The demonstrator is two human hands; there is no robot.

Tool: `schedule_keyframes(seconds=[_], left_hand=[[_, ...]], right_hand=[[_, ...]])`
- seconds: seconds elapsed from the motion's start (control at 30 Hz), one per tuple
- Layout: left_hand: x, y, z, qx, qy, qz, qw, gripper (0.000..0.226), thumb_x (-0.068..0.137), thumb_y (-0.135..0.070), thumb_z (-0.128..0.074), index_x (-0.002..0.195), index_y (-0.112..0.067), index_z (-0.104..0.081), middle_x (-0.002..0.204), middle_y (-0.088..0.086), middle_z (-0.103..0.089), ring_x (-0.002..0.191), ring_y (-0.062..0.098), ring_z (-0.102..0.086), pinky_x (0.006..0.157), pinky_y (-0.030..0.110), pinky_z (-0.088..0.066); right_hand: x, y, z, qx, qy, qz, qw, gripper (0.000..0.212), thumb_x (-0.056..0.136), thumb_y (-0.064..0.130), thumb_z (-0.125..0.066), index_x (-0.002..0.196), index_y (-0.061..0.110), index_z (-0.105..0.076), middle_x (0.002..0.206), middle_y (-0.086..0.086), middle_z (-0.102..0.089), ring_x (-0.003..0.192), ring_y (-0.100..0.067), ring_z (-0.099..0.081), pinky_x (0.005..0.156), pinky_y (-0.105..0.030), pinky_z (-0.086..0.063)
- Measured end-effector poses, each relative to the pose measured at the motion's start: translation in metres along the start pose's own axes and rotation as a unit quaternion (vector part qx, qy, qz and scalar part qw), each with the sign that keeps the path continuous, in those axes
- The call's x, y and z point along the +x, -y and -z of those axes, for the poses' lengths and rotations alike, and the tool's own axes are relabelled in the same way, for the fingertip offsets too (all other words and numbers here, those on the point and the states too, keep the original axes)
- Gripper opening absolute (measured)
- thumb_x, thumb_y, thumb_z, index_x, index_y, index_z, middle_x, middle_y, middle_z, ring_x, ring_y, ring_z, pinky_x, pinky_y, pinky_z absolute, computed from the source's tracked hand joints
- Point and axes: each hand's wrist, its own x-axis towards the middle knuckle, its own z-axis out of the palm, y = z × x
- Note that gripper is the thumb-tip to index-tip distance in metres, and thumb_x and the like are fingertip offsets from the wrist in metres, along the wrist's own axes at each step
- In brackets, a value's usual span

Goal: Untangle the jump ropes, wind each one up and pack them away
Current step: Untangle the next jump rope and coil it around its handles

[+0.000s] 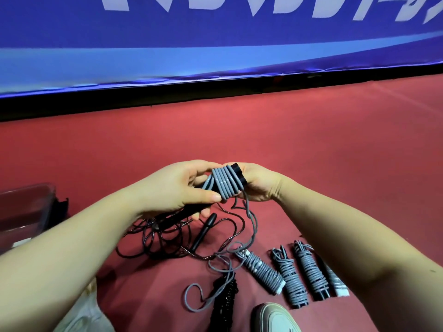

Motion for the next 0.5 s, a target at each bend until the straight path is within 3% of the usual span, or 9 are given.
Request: schedule_keyframes(seconds=[0.1,0.2,0.3,0.37,0.43,0.5], left_hand=[[0.000,-0.001,0.002,-0.015,-0.027,-0.001,1.000,0.045,0.086,0.001,-0.060,0.122,-0.026,-0.053,0.072,-0.002,-0.069,0.058,0.015,-0.062,0.052,0.023,-0.050],[0.002,0.002,0.007,-0.040,-0.104,0.013,0.994,0.044,0.084,0.000,-0.064,0.121,-0.024,-0.057,0.081,-0.001,-0.067,0.059,0.018,-0.064,0.050,0.024,-0.050],[0.005,0.004,0.010,-0.038,-0.154,0.027,0.987,0.047,0.083,-0.004,-0.067,0.123,-0.026,-0.057,0.088,0.001,-0.063,0.059,0.018,-0.067,0.049,0.023,-0.050],[0.008,0.005,0.015,-0.064,-0.177,0.032,0.982,0.047,0.082,-0.004,-0.068,0.124,-0.024,-0.057,0.092,0.003,-0.065,0.063,0.019,-0.069,0.048,0.025,-0.052],[0.008,0.008,0.020,-0.117,-0.190,0.042,0.974,0.043,0.083,-0.003,-0.066,0.122,-0.019,-0.059,0.087,0.004,-0.069,0.065,0.021,-0.069,0.047,0.025,-0.052],[0.008,0.009,0.025,-0.155,-0.188,0.049,0.969,0.035,0.084,-0.002,-0.063,0.116,-0.016,-0.062,0.073,0.004,-0.069,0.063,0.019,-0.068,0.045,0.024,-0.051]], right_hand=[[-0.003,0.011,-0.017,-0.111,-0.067,0.025,0.991,0.020,0.077,0.003,-0.054,0.097,0.004,-0.059,0.083,0.002,-0.065,0.071,0.002,-0.062,0.069,-0.012,-0.047],[-0.003,0.024,-0.028,-0.277,-0.124,0.027,0.952,0.020,0.094,-0.002,-0.046,0.107,0.008,-0.058,0.084,0.014,-0.056,0.064,0.020,-0.054,0.066,0.002,-0.038],[0.001,0.024,-0.038,-0.221,-0.155,0.013,0.963,0.026,0.095,-0.005,-0.038,0.082,0.011,-0.055,0.071,0.006,-0.052,0.057,0.003,-0.049,0.058,-0.009,-0.041],[0.008,0.018,-0.047,-0.152,-0.172,0.003,0.973,0.032,0.095,-0.002,-0.031,0.071,0.015,-0.043,0.061,0.002,-0.038,0.049,-0.007,-0.034,0.047,-0.018,-0.028],[0.015,0.013,-0.053,-0.131,-0.185,0.014,0.974,0.031,0.100,0.007,-0.028,0.072,0.018,-0.037,0.059,0.003,-0.033,0.043,-0.004,-0.027,0.043,-0.018,-0.019],[0.019,0.008,-0.055,-0.156,-0.181,0.053,0.969,0.025,0.102,0.016,-0.032,0.078,0.021,-0.040,0.060,0.005,-0.035,0.043,-0.002,-0.029,0.043,-0.017,-0.021]])
